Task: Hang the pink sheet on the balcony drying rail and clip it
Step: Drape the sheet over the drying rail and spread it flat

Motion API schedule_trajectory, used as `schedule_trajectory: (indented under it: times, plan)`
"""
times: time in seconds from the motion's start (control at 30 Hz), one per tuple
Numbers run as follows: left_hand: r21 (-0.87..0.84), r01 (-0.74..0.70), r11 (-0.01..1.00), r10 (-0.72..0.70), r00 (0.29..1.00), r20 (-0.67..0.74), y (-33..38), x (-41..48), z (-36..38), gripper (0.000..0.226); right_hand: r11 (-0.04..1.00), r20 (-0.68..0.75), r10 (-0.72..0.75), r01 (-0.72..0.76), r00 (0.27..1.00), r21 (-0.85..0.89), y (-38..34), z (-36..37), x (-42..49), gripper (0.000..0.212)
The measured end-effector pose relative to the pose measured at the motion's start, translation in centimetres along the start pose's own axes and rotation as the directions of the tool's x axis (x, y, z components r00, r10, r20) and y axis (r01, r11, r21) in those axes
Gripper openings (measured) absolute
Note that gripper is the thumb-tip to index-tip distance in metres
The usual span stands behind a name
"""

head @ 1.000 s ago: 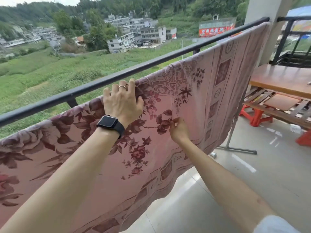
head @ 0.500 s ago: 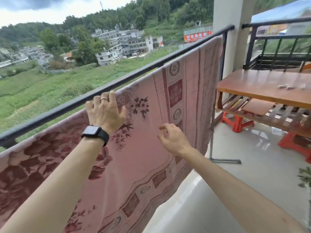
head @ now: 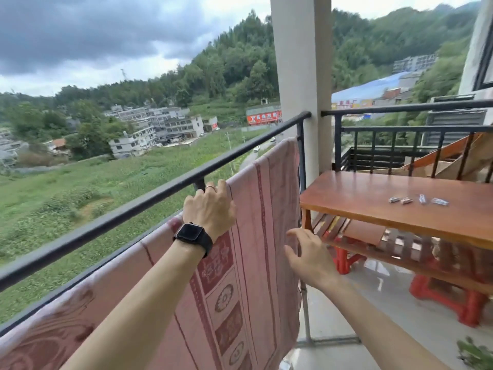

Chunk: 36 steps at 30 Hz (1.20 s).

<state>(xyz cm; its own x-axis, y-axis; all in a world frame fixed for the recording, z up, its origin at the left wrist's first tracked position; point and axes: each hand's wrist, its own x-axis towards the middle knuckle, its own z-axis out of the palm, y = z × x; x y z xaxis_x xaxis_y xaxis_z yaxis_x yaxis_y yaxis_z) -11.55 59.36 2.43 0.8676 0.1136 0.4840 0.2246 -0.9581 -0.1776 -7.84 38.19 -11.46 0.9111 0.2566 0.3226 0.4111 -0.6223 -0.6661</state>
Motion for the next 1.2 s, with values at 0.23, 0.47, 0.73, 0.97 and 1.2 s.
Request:
schedule_trajectory:
  times: [0.23, 0.47, 0.73, 0.97, 1.2]
  plan:
    - [-0.033, -0.09, 0.995, 0.09, 0.996, 0.014, 7.4, 12.3, 5.0, 0.045, 0.996, -0.123, -0.01, -0.001, 0.992, -0.087, 4.7, -4.3, 11.2, 0.031]
    - [-0.061, -0.054, 0.997, 0.055, 0.998, 0.019, 13.1, 21.9, 8.7, 0.034, 0.999, -0.103, -0.031, 0.029, 0.994, -0.03, 10.1, -5.1, 24.2, 0.036]
    - [-0.167, 0.17, 0.971, -0.165, 0.985, 0.041, 17.7, 28.9, 11.0, 0.032, 0.964, 0.094, -0.148, 0.122, 0.985, 0.238, 13.7, -2.9, 36.0, 0.037]
    - [-0.072, 0.185, 0.98, -0.191, 0.978, -0.08, 18.7, 28.3, 11.6, 0.046, 0.715, 0.053, -0.304, 0.191, 0.951, 0.673, 16.5, -5.9, 35.6, 0.018]
    - [0.048, 0.136, 0.99, -0.126, 0.979, -0.159, 20.5, 29.4, 13.4, 0.03, 0.748, 0.438, -0.274, -0.096, 0.856, 0.657, 23.4, -2.0, 34.6, 0.032]
